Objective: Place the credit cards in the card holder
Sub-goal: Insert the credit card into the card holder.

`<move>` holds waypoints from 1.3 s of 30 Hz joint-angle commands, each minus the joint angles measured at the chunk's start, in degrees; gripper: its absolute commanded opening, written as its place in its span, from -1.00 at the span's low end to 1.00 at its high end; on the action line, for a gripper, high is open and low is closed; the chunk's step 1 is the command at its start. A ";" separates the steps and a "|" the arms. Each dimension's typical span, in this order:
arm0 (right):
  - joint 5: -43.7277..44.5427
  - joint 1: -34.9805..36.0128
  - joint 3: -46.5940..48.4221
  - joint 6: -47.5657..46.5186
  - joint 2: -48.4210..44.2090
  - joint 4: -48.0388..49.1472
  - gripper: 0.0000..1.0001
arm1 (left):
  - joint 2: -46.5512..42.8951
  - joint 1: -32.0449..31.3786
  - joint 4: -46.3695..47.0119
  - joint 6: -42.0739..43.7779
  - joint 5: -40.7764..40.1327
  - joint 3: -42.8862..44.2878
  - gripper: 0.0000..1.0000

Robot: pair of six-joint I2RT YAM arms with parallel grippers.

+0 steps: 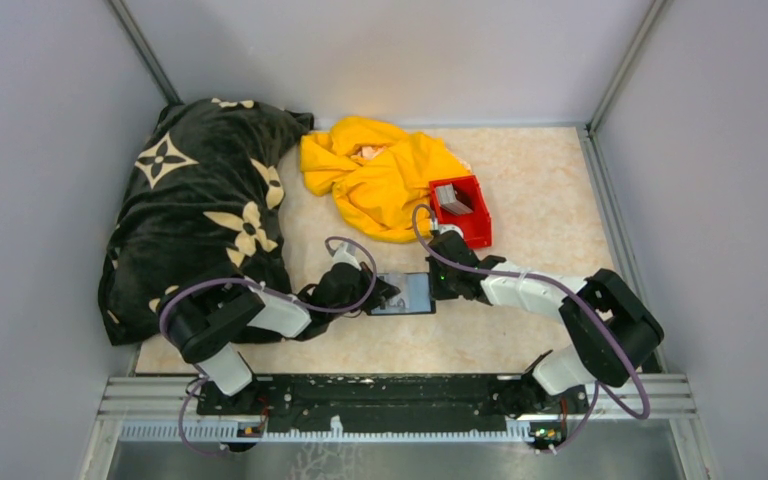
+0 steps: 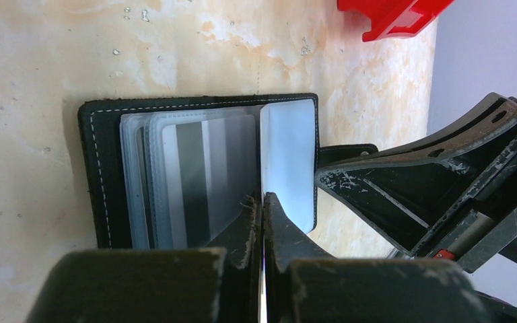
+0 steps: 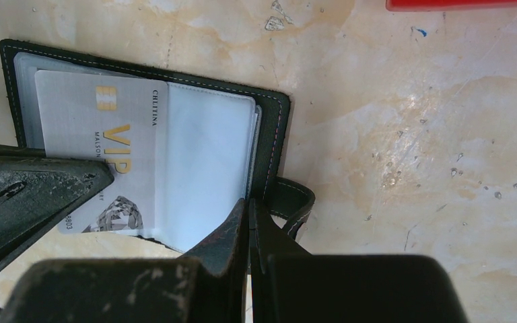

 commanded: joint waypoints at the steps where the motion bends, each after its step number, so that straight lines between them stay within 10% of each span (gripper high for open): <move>1: 1.06 1.05 0.98 0.16 1.67 0.95 -1.00 | 2.23 0.26 3.23 -0.90 -0.03 -0.99 -1.00; 39: 2.01 1.12 0.82 0.38 1.89 0.63 -1.00 | 5.45 -0.25 5.04 -3.23 3.55 -1.90 -1.00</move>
